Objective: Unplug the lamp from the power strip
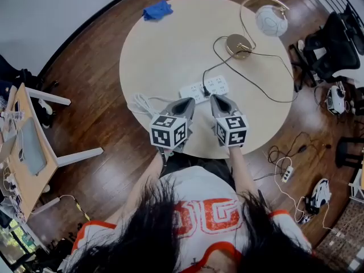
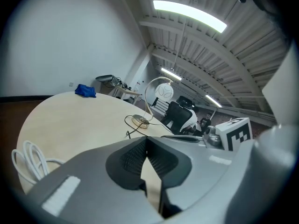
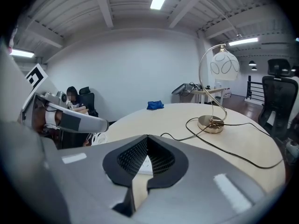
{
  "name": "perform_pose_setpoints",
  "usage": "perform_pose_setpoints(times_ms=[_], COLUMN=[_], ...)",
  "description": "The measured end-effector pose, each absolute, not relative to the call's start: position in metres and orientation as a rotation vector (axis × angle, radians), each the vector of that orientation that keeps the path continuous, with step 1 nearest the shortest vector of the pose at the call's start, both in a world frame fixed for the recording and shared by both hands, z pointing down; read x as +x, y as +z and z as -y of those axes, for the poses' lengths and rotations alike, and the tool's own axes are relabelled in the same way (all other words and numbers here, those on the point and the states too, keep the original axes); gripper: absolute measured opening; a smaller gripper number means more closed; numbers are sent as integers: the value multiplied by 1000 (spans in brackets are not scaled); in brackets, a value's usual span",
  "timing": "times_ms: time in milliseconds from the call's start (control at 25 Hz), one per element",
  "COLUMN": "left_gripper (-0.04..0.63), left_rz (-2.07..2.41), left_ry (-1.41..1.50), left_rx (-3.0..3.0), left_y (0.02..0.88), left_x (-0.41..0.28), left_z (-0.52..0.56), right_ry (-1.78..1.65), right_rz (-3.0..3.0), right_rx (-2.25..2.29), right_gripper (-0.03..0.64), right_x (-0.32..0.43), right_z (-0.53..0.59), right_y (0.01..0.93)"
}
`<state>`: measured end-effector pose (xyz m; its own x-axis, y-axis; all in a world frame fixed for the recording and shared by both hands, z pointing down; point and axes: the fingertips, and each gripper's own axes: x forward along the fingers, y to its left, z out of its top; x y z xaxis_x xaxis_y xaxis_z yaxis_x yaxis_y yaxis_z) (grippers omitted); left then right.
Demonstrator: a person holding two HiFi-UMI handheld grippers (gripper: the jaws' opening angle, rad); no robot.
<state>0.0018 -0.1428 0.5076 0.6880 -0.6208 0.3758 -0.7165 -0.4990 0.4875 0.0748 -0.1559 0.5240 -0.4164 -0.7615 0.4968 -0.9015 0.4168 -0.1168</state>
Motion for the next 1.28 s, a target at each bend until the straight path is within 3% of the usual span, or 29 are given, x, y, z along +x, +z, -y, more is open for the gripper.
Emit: perform_pose_setpoints(times_ms=[840, 1280], left_gripper=[0, 0], left_rz=[998, 1106], left_ry=[51, 59], left_rx=[2369, 2291], left_y=[465, 475], left_x=[21, 50], left_z=[80, -18], right_ry=[462, 523], right_rz=[2383, 2407], right_rx=[1494, 1395], right_gripper=[2, 0], right_x=[86, 125], right_z=[81, -32], right_y=[485, 507])
